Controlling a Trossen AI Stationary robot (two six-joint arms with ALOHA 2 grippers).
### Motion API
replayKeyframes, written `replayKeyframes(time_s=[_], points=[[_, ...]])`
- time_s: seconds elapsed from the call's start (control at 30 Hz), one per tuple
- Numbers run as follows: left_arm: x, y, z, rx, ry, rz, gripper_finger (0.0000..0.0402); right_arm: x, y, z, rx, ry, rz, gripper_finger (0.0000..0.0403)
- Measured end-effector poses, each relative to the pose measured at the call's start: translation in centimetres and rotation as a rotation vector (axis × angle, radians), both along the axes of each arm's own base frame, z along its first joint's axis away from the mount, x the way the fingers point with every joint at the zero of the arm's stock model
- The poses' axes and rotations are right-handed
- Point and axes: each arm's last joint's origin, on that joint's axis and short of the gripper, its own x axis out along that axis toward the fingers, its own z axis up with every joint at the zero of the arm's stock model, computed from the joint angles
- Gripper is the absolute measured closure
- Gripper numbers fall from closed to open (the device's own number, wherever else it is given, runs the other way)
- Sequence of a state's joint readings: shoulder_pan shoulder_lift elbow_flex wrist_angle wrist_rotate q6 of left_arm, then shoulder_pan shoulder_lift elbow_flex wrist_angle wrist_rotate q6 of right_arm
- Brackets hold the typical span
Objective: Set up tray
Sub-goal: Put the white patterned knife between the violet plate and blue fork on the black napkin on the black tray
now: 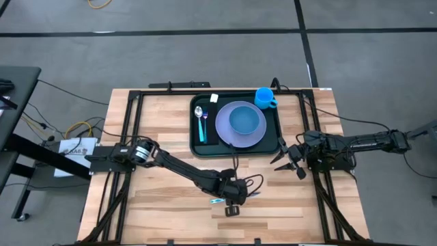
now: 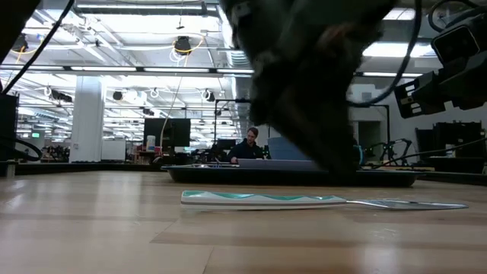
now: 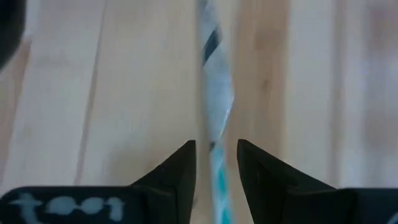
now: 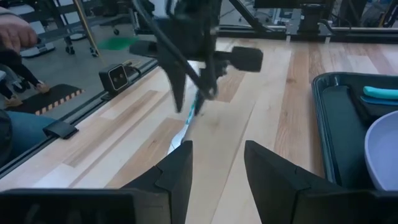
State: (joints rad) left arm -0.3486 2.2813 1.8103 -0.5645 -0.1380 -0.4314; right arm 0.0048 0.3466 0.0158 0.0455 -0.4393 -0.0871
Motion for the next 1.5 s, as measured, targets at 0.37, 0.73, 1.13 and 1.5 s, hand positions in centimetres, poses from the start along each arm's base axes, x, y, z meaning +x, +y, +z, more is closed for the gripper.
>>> replayKeyframes(time_s=[0.37, 0.73, 1.13, 1.5], points=[[0.4, -0.2, -2.0, -0.021, 0.061, -0.002, 0.0294, 0.1, 0.0, -0.1, 0.001, 0.014, -0.005, 0.0265], [0.4, -0.3, -2.8, -0.012, 0.081, 0.001, 0.0294, 0.1, 0.0, -0.1, -0.001, 0.015, -0.005, 0.0266], [0.0, 0.0, -3.2, -0.004, 0.120, 0.046, 0.0316, 0.1, 0.0, -0.1, -0.002, 0.015, -0.007, 0.0265], [0.0, 0.1, -3.2, 0.001, 0.124, 0.069, 0.0394, 0.1, 0.0, -0.1, -0.001, 0.015, -0.007, 0.0265]])
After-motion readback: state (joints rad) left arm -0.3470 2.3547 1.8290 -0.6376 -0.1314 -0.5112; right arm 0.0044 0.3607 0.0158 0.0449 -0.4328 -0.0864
